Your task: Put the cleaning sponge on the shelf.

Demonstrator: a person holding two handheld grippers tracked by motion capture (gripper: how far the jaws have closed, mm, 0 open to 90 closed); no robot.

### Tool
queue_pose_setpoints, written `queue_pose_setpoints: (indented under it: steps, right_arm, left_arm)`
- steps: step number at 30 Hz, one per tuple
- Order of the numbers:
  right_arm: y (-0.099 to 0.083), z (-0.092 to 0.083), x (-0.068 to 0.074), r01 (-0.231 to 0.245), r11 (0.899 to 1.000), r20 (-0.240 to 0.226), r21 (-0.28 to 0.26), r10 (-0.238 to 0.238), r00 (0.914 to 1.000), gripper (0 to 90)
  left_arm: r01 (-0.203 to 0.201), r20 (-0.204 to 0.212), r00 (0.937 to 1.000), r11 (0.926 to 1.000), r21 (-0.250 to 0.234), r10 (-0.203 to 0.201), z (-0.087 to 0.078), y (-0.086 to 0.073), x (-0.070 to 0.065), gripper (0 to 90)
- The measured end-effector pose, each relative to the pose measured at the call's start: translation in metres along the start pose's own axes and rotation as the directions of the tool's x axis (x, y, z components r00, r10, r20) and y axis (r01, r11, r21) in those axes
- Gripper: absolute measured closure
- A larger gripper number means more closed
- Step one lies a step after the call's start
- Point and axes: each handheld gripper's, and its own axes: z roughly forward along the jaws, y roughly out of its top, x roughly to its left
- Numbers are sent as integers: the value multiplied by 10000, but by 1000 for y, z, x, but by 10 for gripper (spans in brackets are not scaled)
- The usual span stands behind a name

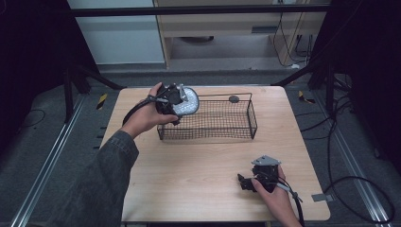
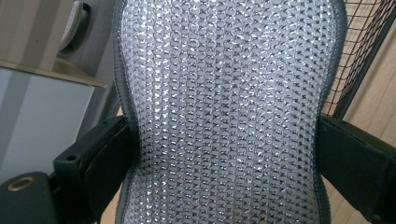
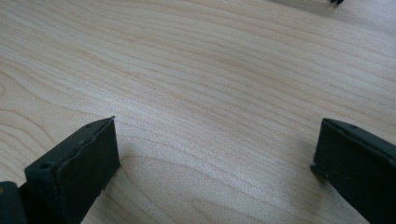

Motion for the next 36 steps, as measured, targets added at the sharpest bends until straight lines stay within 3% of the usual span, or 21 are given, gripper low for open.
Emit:
queue_pose_setpoints:
  steps: [17,28,36]
  right_arm:
    - [0,0,0,12,10000,-2,-5,-12,10000,4]
    - [0,0,0,38,10000,-3,-16,-38,10000,4]
    - [0,0,-1,103,9999,-24,-3,-103,9999,4]
  left_arm:
    - [-433,-306,9986,9989,165,438,12,8,-6,59]
    - [-372,-442,9983,9992,147,378,22,11,-5,58]
    - [-499,-474,9975,9978,443,520,34,12,-8,57]
